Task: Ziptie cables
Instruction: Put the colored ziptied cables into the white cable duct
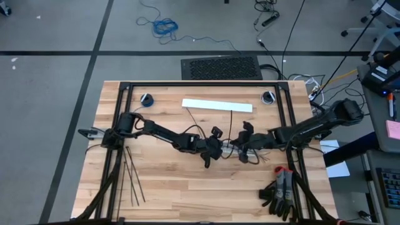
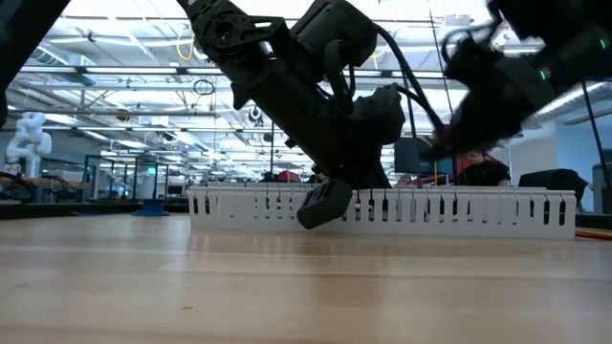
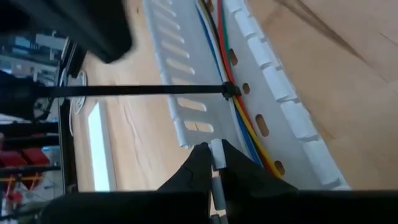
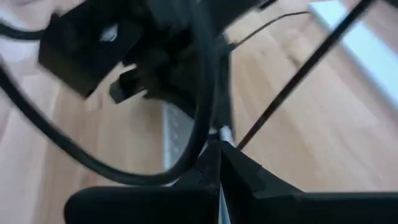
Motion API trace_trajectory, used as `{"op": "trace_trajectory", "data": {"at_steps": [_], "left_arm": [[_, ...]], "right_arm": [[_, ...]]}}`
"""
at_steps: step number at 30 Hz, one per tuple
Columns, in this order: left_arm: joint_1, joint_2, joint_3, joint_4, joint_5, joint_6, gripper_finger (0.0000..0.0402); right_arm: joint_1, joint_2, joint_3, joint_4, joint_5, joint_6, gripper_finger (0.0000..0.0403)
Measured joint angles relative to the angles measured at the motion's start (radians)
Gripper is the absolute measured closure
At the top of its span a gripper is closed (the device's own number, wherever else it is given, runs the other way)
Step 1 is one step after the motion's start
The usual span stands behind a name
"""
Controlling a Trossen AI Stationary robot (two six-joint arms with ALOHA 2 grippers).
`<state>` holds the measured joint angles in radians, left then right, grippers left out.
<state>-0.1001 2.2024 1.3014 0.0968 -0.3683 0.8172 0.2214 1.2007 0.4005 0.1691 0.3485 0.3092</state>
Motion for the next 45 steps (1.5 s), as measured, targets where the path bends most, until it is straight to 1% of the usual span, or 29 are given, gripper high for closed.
{"op": "trace_trajectory", "data": {"at_steps": [4, 6, 8, 11, 15, 17, 19, 25, 28, 31, 35, 39, 42, 45], "left_arm": [[0.002, 0.002, -0.001, 0.031, 0.019, -0.053, 0.0379], [0.002, 0.004, -0.002, 0.060, 0.040, -0.104, 0.0379], [0.002, 0.004, -0.002, 0.090, 0.069, -0.162, 0.0378], [0.003, 0.004, -0.002, 0.096, 0.091, -0.219, 0.0378], [0.026, 0.005, -0.002, 0.096, 0.116, -0.408, 0.0378], [0.040, 0.005, -0.002, 0.096, 0.151, -0.492, 0.0377], [0.051, 0.005, -0.002, 0.096, 0.189, -0.536, 0.0377], [0.053, 0.005, -0.002, 0.099, 0.202, -0.547, 0.0378], [0.052, 0.005, -0.002, 0.104, 0.202, -0.548, 0.0378], [0.052, 0.005, -0.002, 0.108, 0.202, -0.548, 0.0378], [0.052, -0.003, -0.002, 0.109, 0.198, -0.550, 0.0378], [0.050, -0.041, -0.004, 0.094, 0.193, -0.539, 0.0374], [0.050, -0.076, -0.008, 0.054, 0.191, -0.515, 0.0352], [0.050, -0.105, -0.006, 0.028, 0.161, -0.513, 0.0315]], "right_arm": [[-0.034, 0.008, -0.160, 0.216, 0.000, 0.004, 0.0403], [-0.046, 0.010, -0.212, 0.333, -0.008, 0.018, 0.0403], [-0.050, 0.009, -0.233, 0.400, -0.015, 0.015, 0.0403], [-0.050, 0.009, -0.235, 0.432, -0.018, -0.019, 0.0403], [-0.050, 0.009, -0.233, 0.433, -0.028, -0.051, 0.0401], [-0.050, 0.009, -0.233, 0.431, -0.029, -0.023, 0.0393], [-0.050, 0.009, -0.232, 0.415, -0.015, 0.000, 0.0377], [-0.050, 0.009, -0.232, 0.404, 0.031, 0.035, 0.0303], [-0.052, 0.009, -0.232, 0.404, 0.040, 0.051, 0.0279], [-0.061, 0.020, -0.232, 0.408, 0.042, 0.057, 0.0283], [-0.079, 0.058, -0.232, 0.415, 0.042, 0.057, 0.0312], [-0.075, 0.069, -0.232, 0.483, 0.062, 0.043, 0.0328], [-0.067, 0.069, -0.231, 0.520, 0.071, 0.020, 0.0328], [-0.066, 0.069, -0.231, 0.521, 0.071, 0.020, 0.0327]]}}
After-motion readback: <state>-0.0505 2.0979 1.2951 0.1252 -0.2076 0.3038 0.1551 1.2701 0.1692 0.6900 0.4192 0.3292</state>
